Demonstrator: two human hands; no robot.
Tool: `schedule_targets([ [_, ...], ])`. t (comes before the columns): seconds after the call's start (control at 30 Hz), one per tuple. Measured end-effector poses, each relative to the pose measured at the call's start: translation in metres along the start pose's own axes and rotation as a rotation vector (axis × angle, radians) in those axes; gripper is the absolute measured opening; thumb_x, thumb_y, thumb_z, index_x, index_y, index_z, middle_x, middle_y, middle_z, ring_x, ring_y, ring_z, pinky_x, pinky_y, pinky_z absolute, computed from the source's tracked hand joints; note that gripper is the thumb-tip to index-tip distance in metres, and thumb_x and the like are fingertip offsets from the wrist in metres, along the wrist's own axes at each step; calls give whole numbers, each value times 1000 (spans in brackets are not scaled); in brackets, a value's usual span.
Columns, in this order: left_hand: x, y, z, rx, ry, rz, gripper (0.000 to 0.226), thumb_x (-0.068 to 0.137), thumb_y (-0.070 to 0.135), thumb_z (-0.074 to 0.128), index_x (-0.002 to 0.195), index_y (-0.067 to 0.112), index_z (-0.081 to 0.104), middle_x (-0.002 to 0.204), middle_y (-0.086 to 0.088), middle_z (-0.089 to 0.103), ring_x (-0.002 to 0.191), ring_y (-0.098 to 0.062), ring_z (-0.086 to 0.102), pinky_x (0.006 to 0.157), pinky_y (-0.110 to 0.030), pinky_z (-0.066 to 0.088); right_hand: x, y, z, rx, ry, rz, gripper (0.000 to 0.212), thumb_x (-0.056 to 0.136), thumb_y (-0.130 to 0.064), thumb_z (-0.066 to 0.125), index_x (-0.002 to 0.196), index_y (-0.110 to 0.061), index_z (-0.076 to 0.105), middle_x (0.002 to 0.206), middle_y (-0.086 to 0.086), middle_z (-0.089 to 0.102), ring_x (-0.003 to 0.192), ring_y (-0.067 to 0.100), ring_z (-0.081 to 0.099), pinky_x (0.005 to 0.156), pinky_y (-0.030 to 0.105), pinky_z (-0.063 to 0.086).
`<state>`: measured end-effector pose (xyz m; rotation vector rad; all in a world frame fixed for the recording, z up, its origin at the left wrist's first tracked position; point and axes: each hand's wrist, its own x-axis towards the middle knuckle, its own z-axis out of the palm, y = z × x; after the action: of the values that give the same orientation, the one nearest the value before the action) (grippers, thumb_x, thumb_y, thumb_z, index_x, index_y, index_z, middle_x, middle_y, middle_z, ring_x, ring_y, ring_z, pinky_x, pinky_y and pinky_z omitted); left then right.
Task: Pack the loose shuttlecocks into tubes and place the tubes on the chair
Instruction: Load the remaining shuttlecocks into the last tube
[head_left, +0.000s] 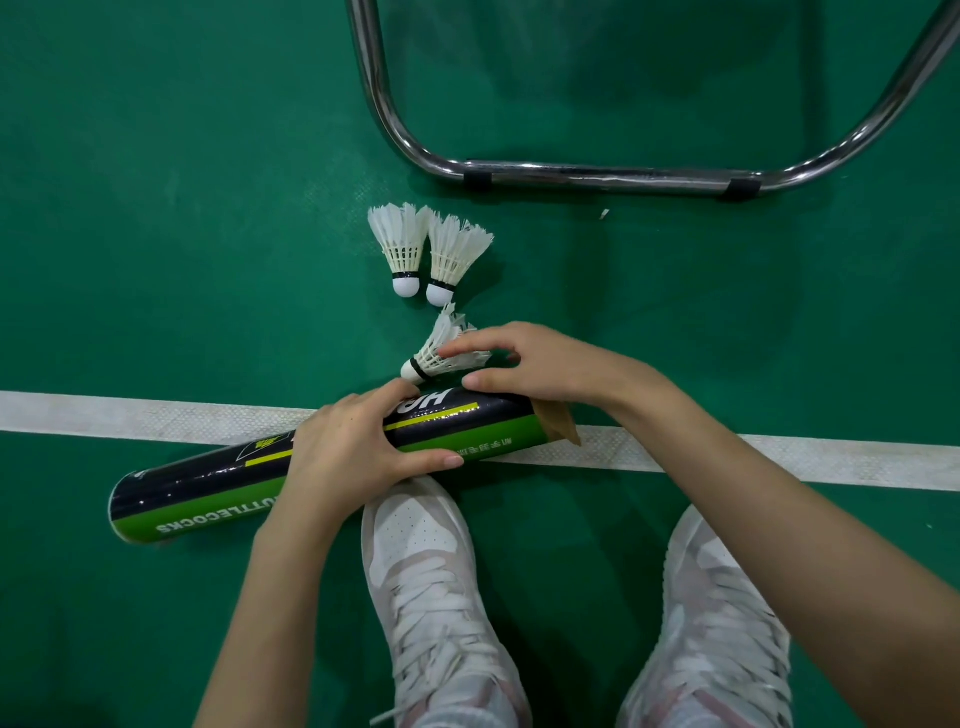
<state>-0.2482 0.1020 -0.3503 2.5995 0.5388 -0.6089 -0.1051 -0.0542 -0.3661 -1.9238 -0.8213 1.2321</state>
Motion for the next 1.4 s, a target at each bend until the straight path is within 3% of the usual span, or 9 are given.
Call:
schedule_targets([
  [0.07,0,-1,-1,6,-6,-9,73,52,78,61,113,40,51,104,8,64,99,-19,58,73,-33,42,2,-1,1,-24,-16,0,40,92,-23,58,131,-27,53,138,-4,51,124,8,46,106,26,34],
  [0.2,-1,-1,-2,15,-5,-18,70,51,78,62,109,39,51,99,10,64,96,-18,58,68,-31,39,-4,0,1,9,70,5,40,90,-24,61,130,-27,55,128,-7,53,114,3,45,96,15,32],
  [0.4,0,4,-3,37,-1,-7,72,51,80,57,109,37,51,97,11,62,94,-18,58,67,-31,39,-37,8,-7,293,471,21,40,79,-17,73,116,-26,60,118,-9,61,106,7,58,96,21,44],
  [0.63,2,19,-4,33,92,28,78,50,80,50,110,31,53,94,11,61,90,-20,57,63,-30,34,-85,26,-14,221,778,121,49,76,-25,75,118,-33,50,122,-13,52,109,5,51,92,12,36],
  [0.8,2,29,-2,6,176,59,72,56,74,56,111,27,56,97,6,64,92,-22,57,63,-30,32,-110,32,-10,238,810,148,55,73,-23,77,119,-32,49,121,-14,50,109,2,50,95,15,36],
  [0.9,3,36,-1,12,218,100,77,55,76,52,111,24,58,97,4,65,92,-24,59,64,-29,32,-113,28,-6,263,780,129,56,71,-24,79,117,-34,48,122,-17,50,108,-11,45,91,3,31],
  [1.03,3,44,-1,15,251,138,79,54,75,51,111,22,60,94,3,66,90,-25,60,63,-29,30,-108,17,2,298,736,99,64,67,-22,81,118,-36,45,122,-17,49,114,1,47,98,14,35],
  [1.17,3,49,-3,4,288,157,77,54,75,50,107,21,61,90,4,65,87,-24,60,63,-28,29,-100,10,11,267,683,88,73,67,-24,81,127,-34,40,124,-18,41,111,-9,37,88,-5,26],
  [1.4,2,46,-1,12,339,219,75,57,81,48,100,20,63,81,5,66,75,-23,63,60,-26,32,-94,5,20,345,723,70,98,69,-11,81,132,-50,15,105,-6,57,88,-10,55,75,-1,37],
])
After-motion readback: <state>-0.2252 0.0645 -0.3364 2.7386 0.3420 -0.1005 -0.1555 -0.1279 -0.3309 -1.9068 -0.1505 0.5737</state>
